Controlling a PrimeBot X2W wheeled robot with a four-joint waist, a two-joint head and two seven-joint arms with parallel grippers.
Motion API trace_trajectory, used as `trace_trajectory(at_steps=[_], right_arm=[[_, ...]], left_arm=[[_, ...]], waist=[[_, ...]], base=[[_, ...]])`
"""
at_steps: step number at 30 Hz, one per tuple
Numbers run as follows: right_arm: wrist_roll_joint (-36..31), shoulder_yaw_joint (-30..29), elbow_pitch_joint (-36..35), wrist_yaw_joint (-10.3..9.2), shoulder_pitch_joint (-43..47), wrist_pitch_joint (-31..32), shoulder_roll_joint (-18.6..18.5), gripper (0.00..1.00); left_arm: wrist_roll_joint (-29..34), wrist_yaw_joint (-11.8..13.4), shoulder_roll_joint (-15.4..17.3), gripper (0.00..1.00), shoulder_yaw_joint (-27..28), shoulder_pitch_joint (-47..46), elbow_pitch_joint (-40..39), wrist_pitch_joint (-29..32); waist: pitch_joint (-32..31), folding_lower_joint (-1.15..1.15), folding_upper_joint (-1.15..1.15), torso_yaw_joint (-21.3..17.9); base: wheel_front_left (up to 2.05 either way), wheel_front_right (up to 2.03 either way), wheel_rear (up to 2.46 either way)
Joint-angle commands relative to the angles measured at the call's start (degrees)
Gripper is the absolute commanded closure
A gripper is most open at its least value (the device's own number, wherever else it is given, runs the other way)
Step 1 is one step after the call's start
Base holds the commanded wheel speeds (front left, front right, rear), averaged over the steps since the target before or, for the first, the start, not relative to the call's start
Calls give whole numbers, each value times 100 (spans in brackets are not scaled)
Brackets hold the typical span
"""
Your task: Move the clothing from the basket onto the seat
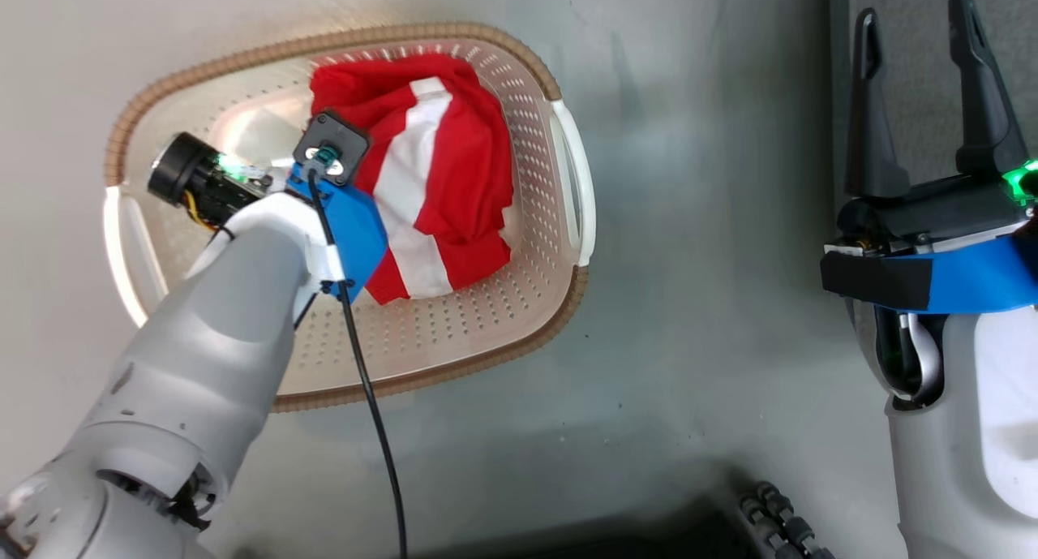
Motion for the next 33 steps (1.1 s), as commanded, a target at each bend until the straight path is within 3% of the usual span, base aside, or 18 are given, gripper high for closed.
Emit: trace_trajectory(at_steps=[1,14,33], right_arm=[[29,19,38,1,-55,-2,-31,0],[52,-2,335,1,137,-2,-78,0],[144,39,774,1,735,-2,-49,0]], left_arm=[[-36,-36,-46,100,1,-67,-2,-101],[-150,-23,-271,100,9,203,-235,-621],[292,272,74,100,1159,1115,-2423,-634]], waist=[[-169,0,0,59],[-1171,0,0,320],[-2860,0,0,522]], base=[[0,0,0],[0,0,0],[0,0,0]])
